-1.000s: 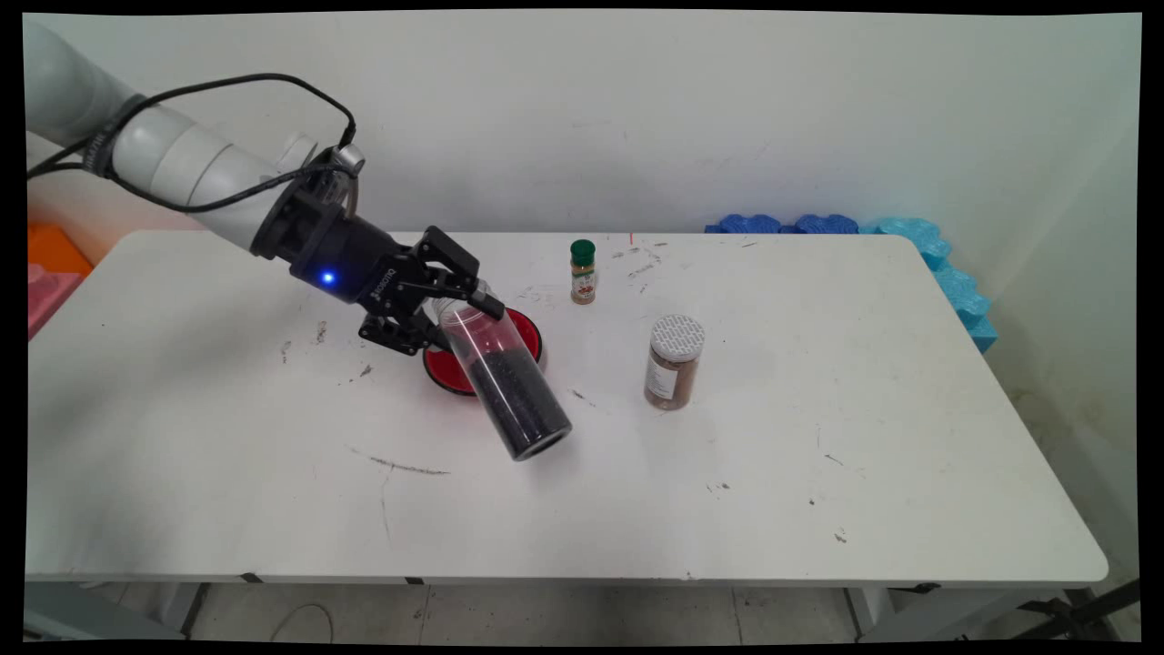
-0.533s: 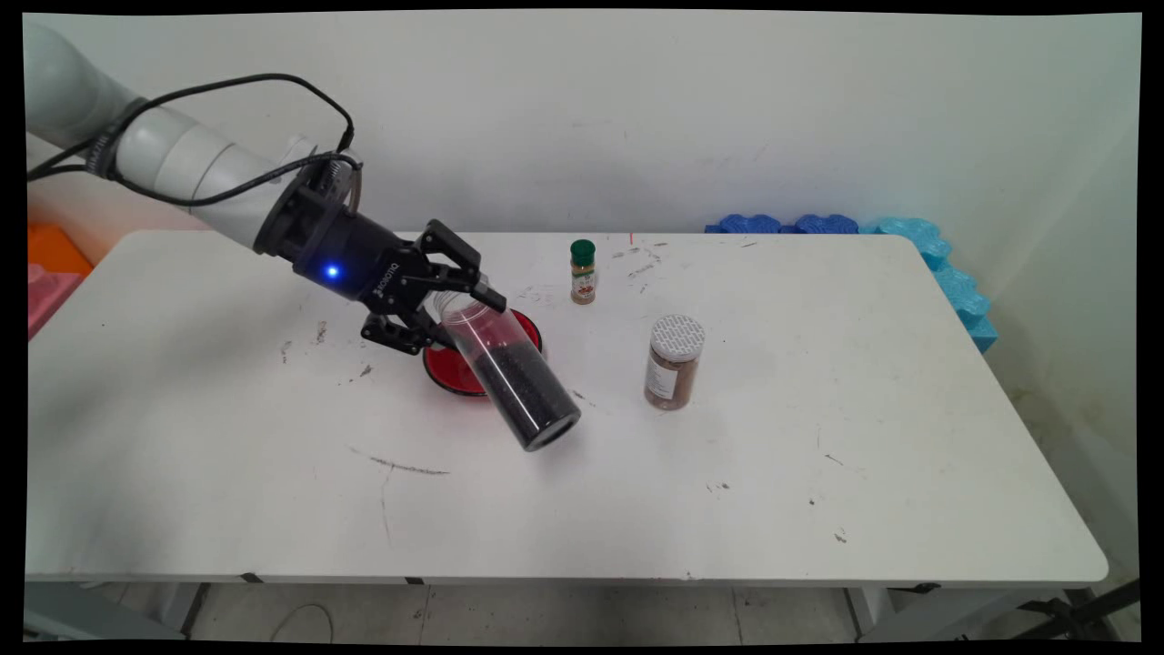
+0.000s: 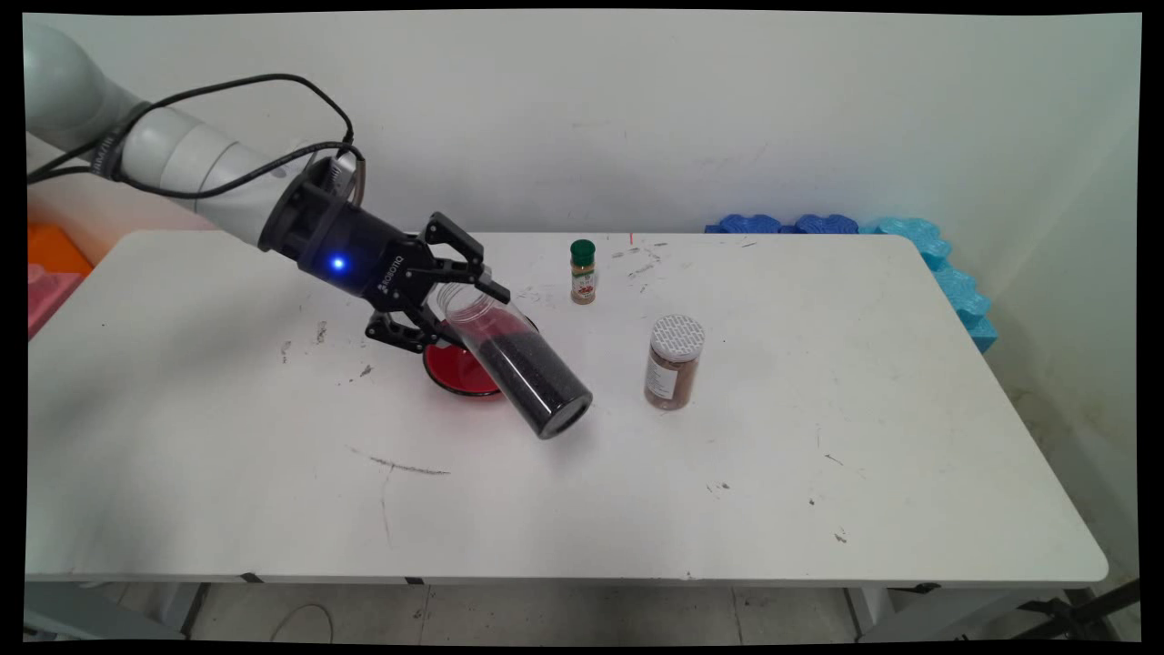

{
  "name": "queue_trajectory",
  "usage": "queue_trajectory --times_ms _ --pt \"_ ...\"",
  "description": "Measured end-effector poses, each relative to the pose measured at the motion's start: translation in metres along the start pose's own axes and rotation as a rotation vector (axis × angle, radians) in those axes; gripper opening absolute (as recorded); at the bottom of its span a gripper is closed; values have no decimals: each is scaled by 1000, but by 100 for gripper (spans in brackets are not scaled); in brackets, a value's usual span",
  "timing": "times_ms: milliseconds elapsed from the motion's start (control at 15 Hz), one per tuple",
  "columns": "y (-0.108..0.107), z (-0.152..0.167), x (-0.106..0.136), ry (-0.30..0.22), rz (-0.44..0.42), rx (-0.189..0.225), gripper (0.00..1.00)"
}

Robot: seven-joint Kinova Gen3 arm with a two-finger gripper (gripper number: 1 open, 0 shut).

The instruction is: Pour the black seasoning powder in the red bowl

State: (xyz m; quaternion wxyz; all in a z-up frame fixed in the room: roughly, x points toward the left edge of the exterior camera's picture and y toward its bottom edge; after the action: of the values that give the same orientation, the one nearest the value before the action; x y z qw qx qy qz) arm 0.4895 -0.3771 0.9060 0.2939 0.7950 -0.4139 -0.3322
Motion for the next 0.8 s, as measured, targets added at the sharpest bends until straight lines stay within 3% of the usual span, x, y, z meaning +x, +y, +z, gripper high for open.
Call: queue_trajectory --times_ms 800 --pt "-1 3 4 -20 -151 -37 0"
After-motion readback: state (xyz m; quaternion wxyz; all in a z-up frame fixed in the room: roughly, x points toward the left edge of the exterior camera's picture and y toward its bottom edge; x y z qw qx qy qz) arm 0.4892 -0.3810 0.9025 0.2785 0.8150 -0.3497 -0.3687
